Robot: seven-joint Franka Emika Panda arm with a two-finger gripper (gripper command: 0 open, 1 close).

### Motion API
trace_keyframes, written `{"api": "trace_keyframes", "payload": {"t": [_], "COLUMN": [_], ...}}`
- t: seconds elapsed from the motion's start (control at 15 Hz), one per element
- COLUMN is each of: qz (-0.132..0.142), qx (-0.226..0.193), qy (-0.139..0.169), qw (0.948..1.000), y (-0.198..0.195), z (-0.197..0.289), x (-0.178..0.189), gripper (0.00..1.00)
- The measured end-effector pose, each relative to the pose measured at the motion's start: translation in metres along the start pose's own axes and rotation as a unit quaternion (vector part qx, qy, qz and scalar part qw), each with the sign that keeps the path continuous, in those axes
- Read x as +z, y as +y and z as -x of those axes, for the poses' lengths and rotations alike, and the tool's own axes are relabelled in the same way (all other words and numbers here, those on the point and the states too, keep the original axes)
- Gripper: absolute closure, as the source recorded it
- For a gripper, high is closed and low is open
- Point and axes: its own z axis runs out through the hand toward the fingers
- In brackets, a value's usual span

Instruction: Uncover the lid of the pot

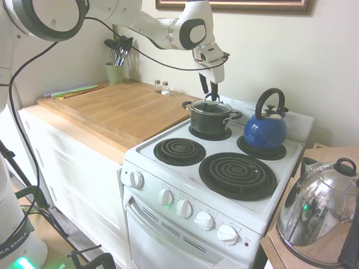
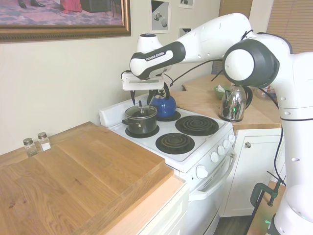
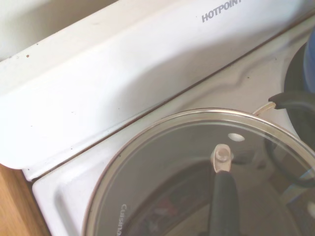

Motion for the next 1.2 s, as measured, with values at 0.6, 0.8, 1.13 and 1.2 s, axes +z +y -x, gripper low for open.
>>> {"api": "trace_keyframes", "payload": {"t": [0.6,0.8,1.13,1.2], "qz": [0.004,-0.001,-0.002,-0.002], "qx": [0.010,0.014,0.014,0.014], "qy": [-0.006,-0.011,-0.011,-0.011], "qw": [0.9999,0.9998,0.9998,0.9998], "y": [0.0028,0.0019,0.0013,0.0013], "z": [-0.0046,-0.0045,-0.0050,-0.0052], "x": [0.0085,0.0076,0.0064,0.0063], "gripper": [1.00,1.00,1.00,1.00]}}
